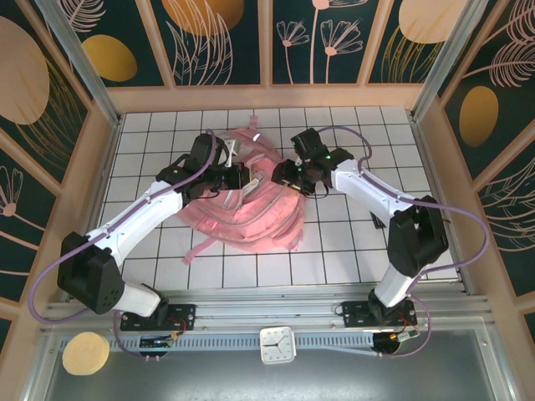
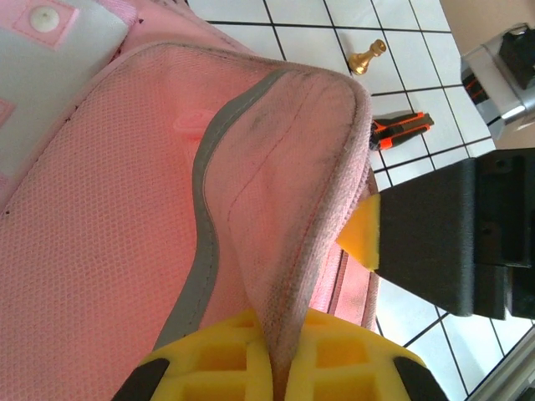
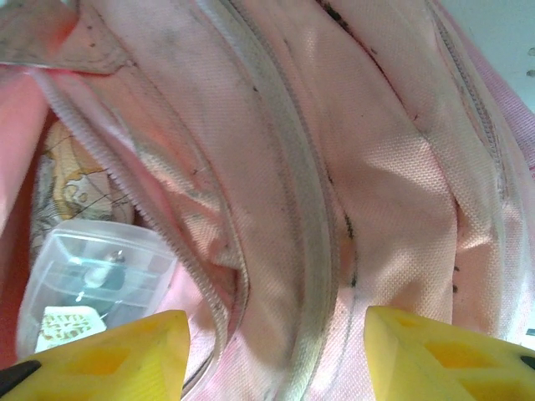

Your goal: Pack the student bag

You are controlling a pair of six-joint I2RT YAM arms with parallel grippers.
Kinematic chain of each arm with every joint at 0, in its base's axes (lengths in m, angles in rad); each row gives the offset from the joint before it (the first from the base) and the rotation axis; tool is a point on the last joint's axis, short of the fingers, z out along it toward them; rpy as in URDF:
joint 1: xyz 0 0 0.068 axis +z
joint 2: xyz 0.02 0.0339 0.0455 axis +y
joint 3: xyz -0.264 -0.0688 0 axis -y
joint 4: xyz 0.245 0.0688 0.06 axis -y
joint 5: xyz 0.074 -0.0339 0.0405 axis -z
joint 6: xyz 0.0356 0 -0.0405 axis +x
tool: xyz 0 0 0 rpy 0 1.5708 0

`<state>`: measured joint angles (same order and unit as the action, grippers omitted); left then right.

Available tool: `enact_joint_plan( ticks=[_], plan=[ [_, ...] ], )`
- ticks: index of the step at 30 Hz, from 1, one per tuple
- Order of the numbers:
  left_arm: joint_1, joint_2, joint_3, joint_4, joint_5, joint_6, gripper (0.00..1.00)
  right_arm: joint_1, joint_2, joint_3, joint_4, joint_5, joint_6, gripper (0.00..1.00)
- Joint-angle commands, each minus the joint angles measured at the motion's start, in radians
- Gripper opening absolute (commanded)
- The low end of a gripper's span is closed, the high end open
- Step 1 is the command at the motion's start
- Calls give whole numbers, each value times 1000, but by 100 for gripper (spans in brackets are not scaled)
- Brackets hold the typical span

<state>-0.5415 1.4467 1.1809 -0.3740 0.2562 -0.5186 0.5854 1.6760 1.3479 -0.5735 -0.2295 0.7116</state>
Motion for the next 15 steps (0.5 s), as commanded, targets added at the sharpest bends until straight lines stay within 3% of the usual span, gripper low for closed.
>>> enact_joint_plan(
  ticks=[1, 5, 7, 9, 10, 11, 12, 15],
  plan=[
    [-5, -12, 9, 145, 74, -26, 0, -9, -59, -27, 5, 16, -6, 58],
    [-5, -17, -6, 136, 65, -15, 1, -9, -75, -29, -2, 15, -4, 58],
    [-5, -20, -6, 125, 61, -8, 9, -8, -80, -26, -10, 15, -2, 58],
    [-4, -25, -7, 120, 59, -8, 29, -5, -90, -29, -12, 16, 3, 58],
    [-4, -30, -11, 119, 60, -8, 45, -5, -95, -31, -15, 18, 6, 58],
    [-5, -37, -15, 117, 61, -9, 63, -3, -101, -32, -20, 20, 10, 58],
    [-5, -43, -18, 113, 61, -9, 97, -1, -106, -35, -23, 23, 13, 58],
    [-5, -78, -21, 80, 45, -8, 99, 9, -125, -41, -33, 34, 27, 58]
  ],
)
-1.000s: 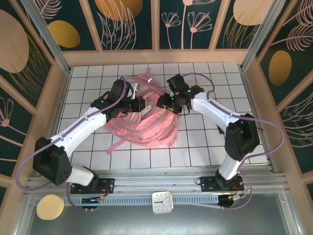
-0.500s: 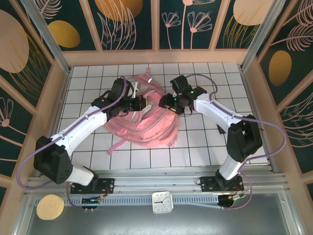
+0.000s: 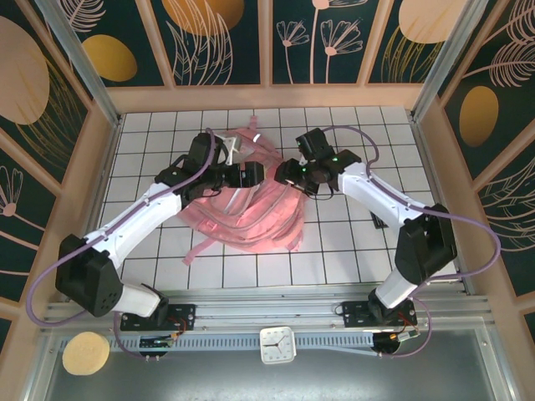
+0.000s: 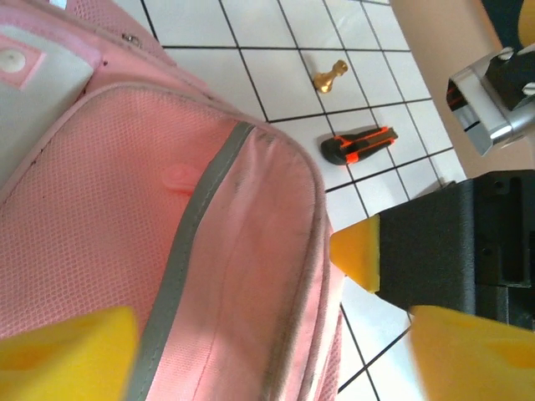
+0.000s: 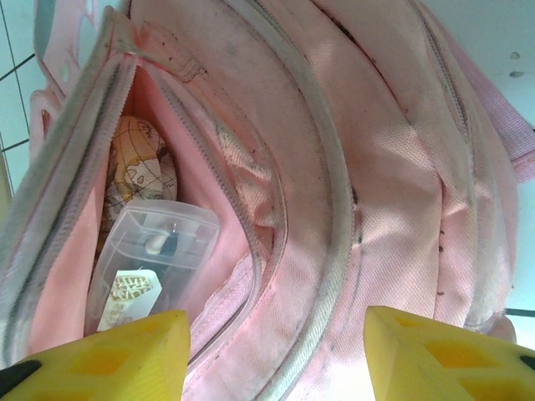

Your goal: Pack the student bag

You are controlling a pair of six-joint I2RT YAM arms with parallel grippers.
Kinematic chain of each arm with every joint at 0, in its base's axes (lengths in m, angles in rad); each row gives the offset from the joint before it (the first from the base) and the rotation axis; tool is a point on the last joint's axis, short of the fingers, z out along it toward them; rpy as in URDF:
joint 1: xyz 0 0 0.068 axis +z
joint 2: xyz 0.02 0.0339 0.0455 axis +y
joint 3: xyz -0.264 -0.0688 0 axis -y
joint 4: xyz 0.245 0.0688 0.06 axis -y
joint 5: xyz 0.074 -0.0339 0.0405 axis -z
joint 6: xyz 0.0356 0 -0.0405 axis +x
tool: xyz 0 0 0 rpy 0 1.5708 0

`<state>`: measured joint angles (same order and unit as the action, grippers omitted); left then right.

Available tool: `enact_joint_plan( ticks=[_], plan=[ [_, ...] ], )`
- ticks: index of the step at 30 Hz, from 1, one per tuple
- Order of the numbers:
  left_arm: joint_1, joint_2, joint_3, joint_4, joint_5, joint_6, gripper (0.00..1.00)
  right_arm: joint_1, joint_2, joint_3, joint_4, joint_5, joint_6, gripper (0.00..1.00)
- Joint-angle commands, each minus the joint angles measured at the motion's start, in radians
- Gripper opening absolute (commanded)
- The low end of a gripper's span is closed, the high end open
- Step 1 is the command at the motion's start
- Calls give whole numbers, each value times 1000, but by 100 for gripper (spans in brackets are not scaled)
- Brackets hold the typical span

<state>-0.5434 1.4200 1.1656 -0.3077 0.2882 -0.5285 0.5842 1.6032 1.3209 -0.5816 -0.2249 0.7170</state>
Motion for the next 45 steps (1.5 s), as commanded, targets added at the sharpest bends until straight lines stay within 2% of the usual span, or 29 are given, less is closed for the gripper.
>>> enact_joint_plan(
  ticks=[1, 4, 6, 8, 9, 13, 16, 19, 22, 24, 31, 38, 45],
  plan=[
    [-3, -70, -7, -10, -8, -4, 99, 16, -61, -13, -31, 38, 28, 58],
    [-2, -137, -27, -95, -89, -50, 99, 53, -72, 2, -60, 66, 43, 58],
    [-2, -186, -53, -175, -169, -138, 99, 88, -78, 12, -76, 90, 55, 58],
    [1, -225, -71, -294, -267, -281, 99, 117, -82, 15, -81, 103, 71, 58],
    [2, -240, -84, -330, -269, -311, 99, 128, -84, 14, -83, 106, 78, 58],
    [48, -328, -165, -340, -139, -446, 99, 167, -88, 15, -78, 125, 104, 58],
    [157, -401, -266, -293, -4, -555, 97, 189, -89, 24, -81, 137, 112, 57],
    [214, -465, -419, -119, 131, -721, 93, 205, -99, 38, -87, 151, 112, 57],
    [214, -495, -569, 101, 188, -900, 87, 207, -110, 39, -92, 154, 111, 57],
    [215, -508, -627, 192, 197, -965, 85, 207, -115, 38, -102, 154, 108, 57],
    [214, -487, -648, 252, 185, -979, 77, 209, -147, 9, -101, 157, 121, 57],
    [214, -463, -622, 262, 190, -981, 76, 210, -163, -19, -91, 159, 129, 57],
    [214, -394, -647, 354, 195, -993, 71, 210, -146, 6, -98, 160, 116, 57]
  ],
)
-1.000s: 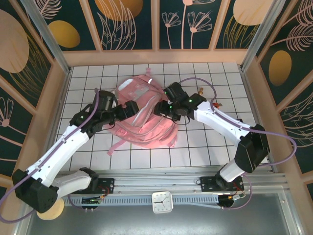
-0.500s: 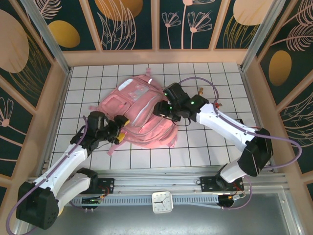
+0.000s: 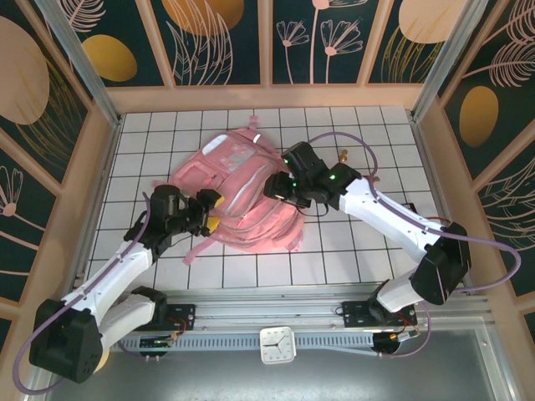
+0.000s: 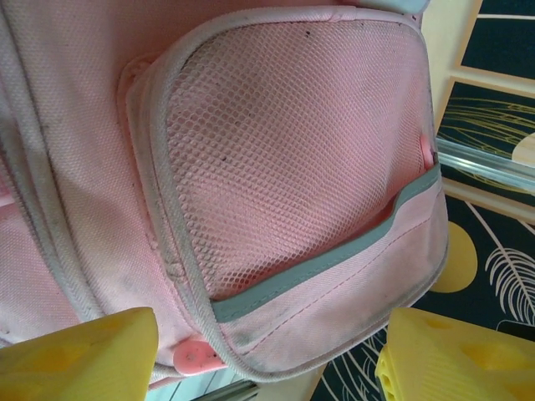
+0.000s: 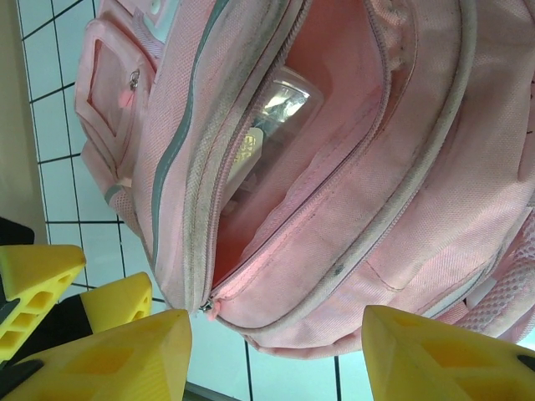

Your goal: Pack the student bag

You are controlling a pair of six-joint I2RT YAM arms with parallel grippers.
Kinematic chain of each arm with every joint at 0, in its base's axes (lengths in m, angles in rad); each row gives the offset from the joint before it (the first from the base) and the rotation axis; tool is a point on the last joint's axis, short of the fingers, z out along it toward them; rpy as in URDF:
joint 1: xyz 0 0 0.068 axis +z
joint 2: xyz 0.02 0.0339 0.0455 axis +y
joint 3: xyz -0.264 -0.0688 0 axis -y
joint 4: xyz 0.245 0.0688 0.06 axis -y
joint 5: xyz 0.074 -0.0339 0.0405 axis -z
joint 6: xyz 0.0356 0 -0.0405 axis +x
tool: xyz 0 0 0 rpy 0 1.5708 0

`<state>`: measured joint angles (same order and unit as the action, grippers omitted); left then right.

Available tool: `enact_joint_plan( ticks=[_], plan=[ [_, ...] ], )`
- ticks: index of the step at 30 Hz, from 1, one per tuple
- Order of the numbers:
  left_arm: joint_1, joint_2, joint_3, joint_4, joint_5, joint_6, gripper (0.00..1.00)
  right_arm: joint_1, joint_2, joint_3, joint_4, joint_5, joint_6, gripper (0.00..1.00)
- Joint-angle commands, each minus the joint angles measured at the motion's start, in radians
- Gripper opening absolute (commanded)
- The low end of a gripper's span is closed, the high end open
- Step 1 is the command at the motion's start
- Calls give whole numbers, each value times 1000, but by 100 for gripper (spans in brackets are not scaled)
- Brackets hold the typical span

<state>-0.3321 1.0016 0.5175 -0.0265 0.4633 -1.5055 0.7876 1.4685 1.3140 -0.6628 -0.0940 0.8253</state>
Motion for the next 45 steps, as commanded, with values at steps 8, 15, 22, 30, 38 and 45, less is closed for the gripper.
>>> enact_joint_plan(
  ticks=[8, 15, 22, 30, 38, 45],
  plan=[
    [4, 102, 40, 93, 22, 14, 71, 4, -2, 29, -37, 37, -1, 57],
    [2, 110, -35, 170, 10, -26, 69, -1, 3, 34, -39, 36, -1, 57],
    [3, 181, -5, 211, -10, 7, 62, -1, 20, 62, -43, 31, -1, 57],
    [2, 216, 31, 218, -11, 36, 27, 13, 12, 49, -34, 28, 4, 59],
    [3, 197, 53, 206, 4, 47, 0, 114, 49, 54, -41, 38, 55, 59],
    [-6, 186, 99, 199, 16, 48, 0, 237, 183, 159, -59, 72, 59, 55]
  ],
)
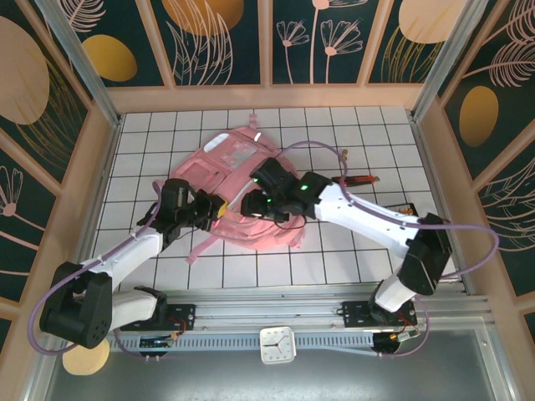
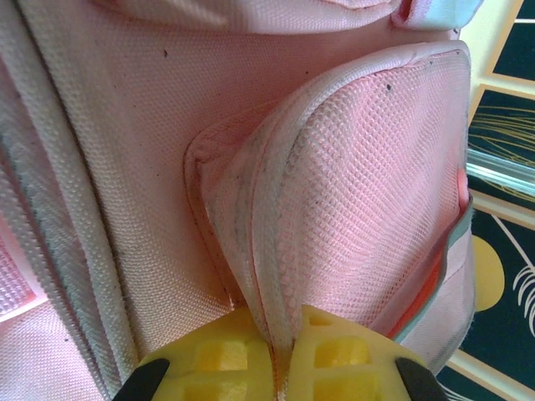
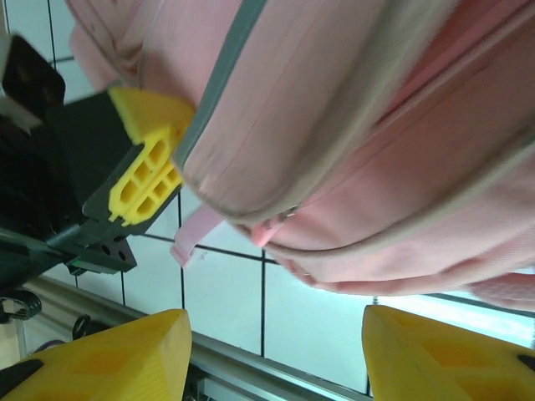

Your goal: Pack the student bag

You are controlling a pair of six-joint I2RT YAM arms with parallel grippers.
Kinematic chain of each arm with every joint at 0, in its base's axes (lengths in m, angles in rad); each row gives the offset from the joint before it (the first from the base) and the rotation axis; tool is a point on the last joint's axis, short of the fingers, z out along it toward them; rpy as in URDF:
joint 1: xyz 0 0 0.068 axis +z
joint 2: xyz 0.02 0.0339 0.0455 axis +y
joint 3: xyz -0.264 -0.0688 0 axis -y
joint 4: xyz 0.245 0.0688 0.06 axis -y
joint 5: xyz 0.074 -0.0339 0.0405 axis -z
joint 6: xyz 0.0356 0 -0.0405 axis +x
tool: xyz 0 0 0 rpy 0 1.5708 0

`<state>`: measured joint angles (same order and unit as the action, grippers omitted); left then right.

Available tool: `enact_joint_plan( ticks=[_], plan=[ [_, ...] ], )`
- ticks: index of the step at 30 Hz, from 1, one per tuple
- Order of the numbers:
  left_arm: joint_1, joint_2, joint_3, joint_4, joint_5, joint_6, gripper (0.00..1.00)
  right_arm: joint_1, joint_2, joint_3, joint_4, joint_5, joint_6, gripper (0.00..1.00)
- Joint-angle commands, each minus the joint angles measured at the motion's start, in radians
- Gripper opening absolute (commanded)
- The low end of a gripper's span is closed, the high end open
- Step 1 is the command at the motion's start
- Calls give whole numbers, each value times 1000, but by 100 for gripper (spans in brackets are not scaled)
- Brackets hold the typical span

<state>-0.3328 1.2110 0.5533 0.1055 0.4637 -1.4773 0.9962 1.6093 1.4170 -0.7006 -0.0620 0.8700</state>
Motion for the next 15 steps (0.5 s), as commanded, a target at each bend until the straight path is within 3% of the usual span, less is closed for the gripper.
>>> enact_joint_plan(
  ticks=[1, 15],
  plan=[
    [-7, -22, 70, 68, 16, 18, 0, 40, 63, 71, -30, 50, 13, 54],
    [-30, -45, 95, 51, 11, -3, 0, 41, 115, 21, 8, 157, 84, 50]
  ],
)
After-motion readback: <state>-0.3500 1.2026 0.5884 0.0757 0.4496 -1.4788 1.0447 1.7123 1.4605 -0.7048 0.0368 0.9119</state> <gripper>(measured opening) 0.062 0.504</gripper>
